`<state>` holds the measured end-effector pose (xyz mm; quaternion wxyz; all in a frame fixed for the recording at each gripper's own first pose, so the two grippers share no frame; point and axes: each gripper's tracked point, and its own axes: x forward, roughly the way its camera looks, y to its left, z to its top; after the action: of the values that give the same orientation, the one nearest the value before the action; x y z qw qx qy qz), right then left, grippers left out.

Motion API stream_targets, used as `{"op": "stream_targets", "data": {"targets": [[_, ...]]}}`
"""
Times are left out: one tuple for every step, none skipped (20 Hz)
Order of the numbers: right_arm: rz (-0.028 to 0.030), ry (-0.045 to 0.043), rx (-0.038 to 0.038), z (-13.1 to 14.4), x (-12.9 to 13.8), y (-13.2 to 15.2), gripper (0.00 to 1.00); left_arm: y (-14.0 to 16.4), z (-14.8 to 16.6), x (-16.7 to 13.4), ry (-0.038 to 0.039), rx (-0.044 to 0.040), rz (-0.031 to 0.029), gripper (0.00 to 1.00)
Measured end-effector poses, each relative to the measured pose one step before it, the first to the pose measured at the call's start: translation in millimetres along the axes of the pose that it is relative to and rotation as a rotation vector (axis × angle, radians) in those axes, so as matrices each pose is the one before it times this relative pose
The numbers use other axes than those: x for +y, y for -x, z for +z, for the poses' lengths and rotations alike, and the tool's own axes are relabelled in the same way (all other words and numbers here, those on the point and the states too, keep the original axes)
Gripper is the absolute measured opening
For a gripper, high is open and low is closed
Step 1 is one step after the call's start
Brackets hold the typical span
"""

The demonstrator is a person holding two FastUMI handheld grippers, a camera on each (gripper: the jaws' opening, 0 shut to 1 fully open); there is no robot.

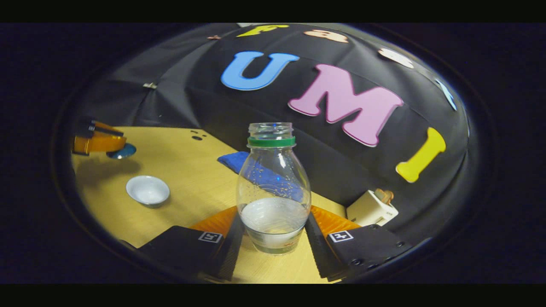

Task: Open the teacup lid with one hand, grasp the water bottle and pour water into the teacup with the other hand; after pouring, place the water bottle on the coaster and then close the teacup lid.

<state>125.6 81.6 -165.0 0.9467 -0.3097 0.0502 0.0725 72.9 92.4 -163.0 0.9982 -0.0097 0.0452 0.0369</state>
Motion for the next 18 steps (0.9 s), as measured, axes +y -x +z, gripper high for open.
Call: {"op": "stream_targets", "data": {"targets": [[0.01301, 0.04078, -0.00172, 0.09, 4.52, -0.71, 0.75, 2.52, 0.63, 6.77, 0.00238, -0.0061, 0.01326, 0.22], [0.0162, 0.03404, -0.00215, 2.52, 6.99, -0.97, 0.75, 2.14, 0.68, 5.95, 0.00041, -0.00745, 0.01131, 0.25], [0.01333, 0.03348, 0.0001, 0.42, 5.34, -3.01, 0.75, 2.87, 1.06, 6.29, -0.00105, -0.00576, 0.01031, 0.25], [0.01193, 0.04301, 0.00301, 0.09, 5.88, -2.06, 0.75, 2.1, -1.77, 5.22, 0.00011, -0.00458, 0.00866, 0.25], [0.00196, 0.04961, 0.004, -0.87, 2.56, -0.74, 0.75, 2.03, -1.73, 3.56, 0.0065, 0.00046, 0.00486, 0.25], [0.00264, 0.04516, 0.00084, 0.11, 4.81, -1.14, 0.7, 1.39, -3.87, 3.73, 0.01312, 0.00555, 0.00392, 0.25], [0.00233, 0.04042, 0.00184, -0.39, 4.57, -2.6, 0.75, 3.26, -1.92, 3.55, 0.01719, 0.00366, 0.00619, 0.25], [0.0031, 0.03539, 0.00537, -0.57, 4.5, -2.22, 0.75, 1.59, -2.13, 3.92, 0.0125, 0.00049, 0.00863, 0.29], [0.01096, 0.03002, 0.00536, -1.78, 5.86, -3.33, 0.75, 2.09, -1.67, 4.63, 0.00524, 0.00045, 0.00911, 0.29], [0.01134, 0.02964, 0.00649, -1.26, 6.85, -1.39, 0.75, 1.78, -2.59, 3.83, 0.00147, 0.00304, 0.00653, 0.25], [0.01476, 0.02896, 0.00483, -1.72, 4.87, -2.8, 0.75, 1.37, -1.99, 3.6, 0.00186, 0.00603, 0.00147, 0.29], [0.01608, 0.02825, 0.00809, -0.94, 6.38, -1.72, 0.75, 1.28, -3.37, 4.48, 0.00159, 0.00694, 0.00506, 0.22], [0.01237, 0.02753, 0.0057, 0.27, 5.63, -2.19, 0.75, 0.59, -2.1, 5.73, 0.00192, 0.00252, 0.00628, 0.25], [0.00757, 0.02912, 0.00138, -1.49, 3.12, -0.38, 0.75, -0.26, -0.91, 5.0, 0.00238, 0.00004, 0.0074, 0.25], [0.00793, 0.03292, 0.00039, -0.75, 3.7, -1.17, 0.75, -0.66, -0.97, 5.92, 0.00285, 0.00028, 0.00912, 0.25], [0.01161, 0.05725, -0.00057, 0.16, 6.09, -2.58, 0.75, -0.53, -2.25, 8.45, 0.0086, 0.00084, 0.01605, 0.25], [0.00616, 0.02662, -0.00158, 0.01, -0.51, -3.12, 0.75, -0.05, -0.82, 3.85, 0.00898, 0.00052, 0.00652, 0.25], [0.0093, 0.01519, 0.00506, -1.88, 0.94, -1.95, 0.75, -1.3, -2.79, 1.96, 0.00874, 0.0024, 0.00696, 0.25]]}}
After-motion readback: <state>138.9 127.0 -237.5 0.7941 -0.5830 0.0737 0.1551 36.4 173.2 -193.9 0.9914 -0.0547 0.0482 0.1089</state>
